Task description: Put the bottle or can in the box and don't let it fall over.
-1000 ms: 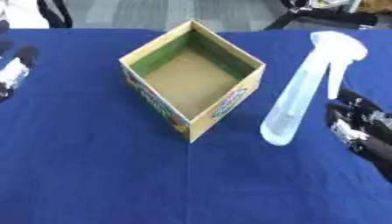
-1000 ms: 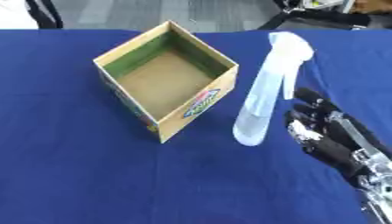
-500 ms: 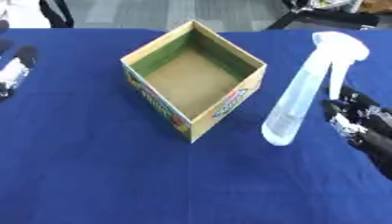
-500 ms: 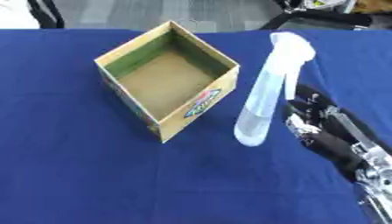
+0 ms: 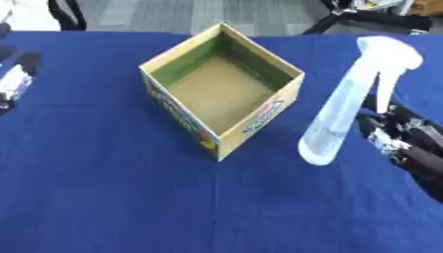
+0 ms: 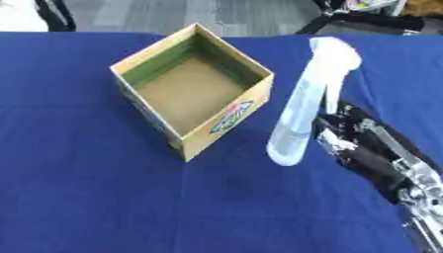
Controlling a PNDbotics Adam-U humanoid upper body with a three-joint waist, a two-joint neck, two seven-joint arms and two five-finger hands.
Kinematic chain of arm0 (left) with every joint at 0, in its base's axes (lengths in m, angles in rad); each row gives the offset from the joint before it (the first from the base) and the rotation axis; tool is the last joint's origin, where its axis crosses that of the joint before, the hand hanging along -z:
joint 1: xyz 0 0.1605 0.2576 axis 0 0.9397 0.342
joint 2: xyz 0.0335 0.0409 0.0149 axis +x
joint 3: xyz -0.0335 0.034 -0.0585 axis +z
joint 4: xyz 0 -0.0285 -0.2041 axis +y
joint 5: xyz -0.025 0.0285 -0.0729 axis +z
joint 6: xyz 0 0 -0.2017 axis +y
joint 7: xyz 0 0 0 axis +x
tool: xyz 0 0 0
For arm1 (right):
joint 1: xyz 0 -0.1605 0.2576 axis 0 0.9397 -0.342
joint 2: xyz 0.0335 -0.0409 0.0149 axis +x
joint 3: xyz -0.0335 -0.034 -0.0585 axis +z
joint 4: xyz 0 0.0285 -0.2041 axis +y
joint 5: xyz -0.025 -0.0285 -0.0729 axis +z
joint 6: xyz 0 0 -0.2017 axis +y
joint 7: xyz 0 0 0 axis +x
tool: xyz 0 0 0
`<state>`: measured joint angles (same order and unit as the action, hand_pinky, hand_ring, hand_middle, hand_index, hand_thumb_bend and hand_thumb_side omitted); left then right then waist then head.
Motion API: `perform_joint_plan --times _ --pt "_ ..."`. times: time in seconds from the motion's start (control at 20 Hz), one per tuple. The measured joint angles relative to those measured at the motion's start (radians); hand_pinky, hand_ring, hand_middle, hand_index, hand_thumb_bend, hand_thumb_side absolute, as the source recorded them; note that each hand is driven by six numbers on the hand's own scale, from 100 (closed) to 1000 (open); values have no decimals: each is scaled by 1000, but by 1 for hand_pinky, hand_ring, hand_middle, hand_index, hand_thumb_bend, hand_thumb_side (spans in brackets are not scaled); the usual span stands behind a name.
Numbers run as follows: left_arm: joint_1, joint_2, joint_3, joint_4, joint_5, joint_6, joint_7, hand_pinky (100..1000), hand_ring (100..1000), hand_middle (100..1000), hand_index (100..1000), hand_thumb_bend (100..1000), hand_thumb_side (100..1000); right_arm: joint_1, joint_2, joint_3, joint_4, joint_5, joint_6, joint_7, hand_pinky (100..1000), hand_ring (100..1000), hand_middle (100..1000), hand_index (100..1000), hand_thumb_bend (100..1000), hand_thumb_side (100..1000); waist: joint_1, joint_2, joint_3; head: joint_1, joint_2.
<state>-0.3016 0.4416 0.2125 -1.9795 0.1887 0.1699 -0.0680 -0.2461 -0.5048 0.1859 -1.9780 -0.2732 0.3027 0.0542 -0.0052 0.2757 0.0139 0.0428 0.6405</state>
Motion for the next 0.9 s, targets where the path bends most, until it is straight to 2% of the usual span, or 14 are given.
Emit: perform_joint_plan --times 0.7,0.9 --pt "-7 0 0 0 4 -1 -2 1000 1000 1000 956 372 186 -9 -19 -7 0 -44 -17 38 1000 1000 1000 1000 100 481 -2 0 5 4 0" --pt "-8 0 -3 0 5 -1 -2 1000 1000 1000 956 370 189 -17 -22 -11 0 -44 -11 34 1000 1000 1000 1000 100 453 -1 0 6 4 0"
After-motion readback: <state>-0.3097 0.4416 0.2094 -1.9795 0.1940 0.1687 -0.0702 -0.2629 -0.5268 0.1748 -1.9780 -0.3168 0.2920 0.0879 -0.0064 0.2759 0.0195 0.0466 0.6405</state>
